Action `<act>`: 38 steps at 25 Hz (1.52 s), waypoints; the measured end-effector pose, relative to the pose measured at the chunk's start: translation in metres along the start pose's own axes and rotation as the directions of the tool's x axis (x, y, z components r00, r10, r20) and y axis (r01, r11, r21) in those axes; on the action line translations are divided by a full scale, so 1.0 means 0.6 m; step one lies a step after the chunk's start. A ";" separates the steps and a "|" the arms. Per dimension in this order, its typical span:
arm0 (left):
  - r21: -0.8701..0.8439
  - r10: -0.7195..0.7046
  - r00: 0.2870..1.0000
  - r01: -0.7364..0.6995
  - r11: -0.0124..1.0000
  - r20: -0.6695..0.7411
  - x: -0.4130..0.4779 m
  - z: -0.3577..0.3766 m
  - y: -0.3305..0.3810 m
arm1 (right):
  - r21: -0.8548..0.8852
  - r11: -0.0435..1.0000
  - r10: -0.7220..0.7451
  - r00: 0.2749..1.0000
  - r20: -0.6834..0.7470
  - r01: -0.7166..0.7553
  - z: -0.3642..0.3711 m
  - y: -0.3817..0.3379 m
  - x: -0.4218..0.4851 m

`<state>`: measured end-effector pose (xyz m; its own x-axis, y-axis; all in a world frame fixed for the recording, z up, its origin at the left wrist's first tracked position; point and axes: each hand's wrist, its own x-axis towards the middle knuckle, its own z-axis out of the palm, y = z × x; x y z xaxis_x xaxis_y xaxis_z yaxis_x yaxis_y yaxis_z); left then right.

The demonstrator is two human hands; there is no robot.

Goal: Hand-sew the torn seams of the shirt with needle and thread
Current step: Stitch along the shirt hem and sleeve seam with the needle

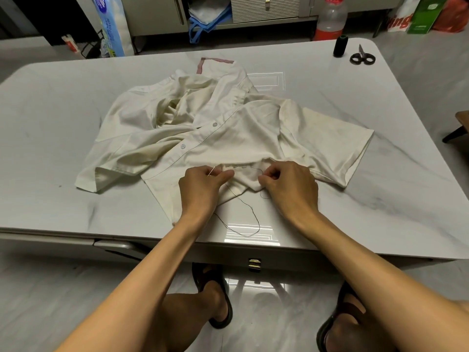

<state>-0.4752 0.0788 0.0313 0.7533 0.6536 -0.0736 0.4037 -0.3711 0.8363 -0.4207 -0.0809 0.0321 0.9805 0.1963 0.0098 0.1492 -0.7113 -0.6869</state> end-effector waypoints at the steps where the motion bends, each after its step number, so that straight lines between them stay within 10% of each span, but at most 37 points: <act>1: -0.004 -0.003 1.000 0.003 1.000 0.009 0.001 0.001 -0.001 | 0.074 0.997 0.004 1.000 0.031 -0.007 -0.002 0.002 0.003; 7: -0.045 -0.021 1.000 0.022 0.999 0.010 0.007 0.004 -0.004 | 0.598 0.765 0.088 0.959 0.270 -0.238 -0.036 0.012 0.013; 17: -0.461 -0.142 0.981 0.188 0.867 0.131 0.017 -0.009 -0.014 | 0.103 0.991 -0.108 0.971 0.214 0.087 -0.032 0.026 0.011; 38: -0.796 -0.180 0.884 0.468 0.384 0.432 0.039 -0.014 -0.018 | 0.564 0.808 0.036 0.969 0.244 -0.172 -0.048 0.051 0.045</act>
<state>-0.4666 0.1038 0.0251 0.8172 0.3593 -0.4507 0.0940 0.6884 0.7193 -0.3863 -0.1166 0.0324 0.9242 0.3295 -0.1930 -0.1206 -0.2279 -0.9662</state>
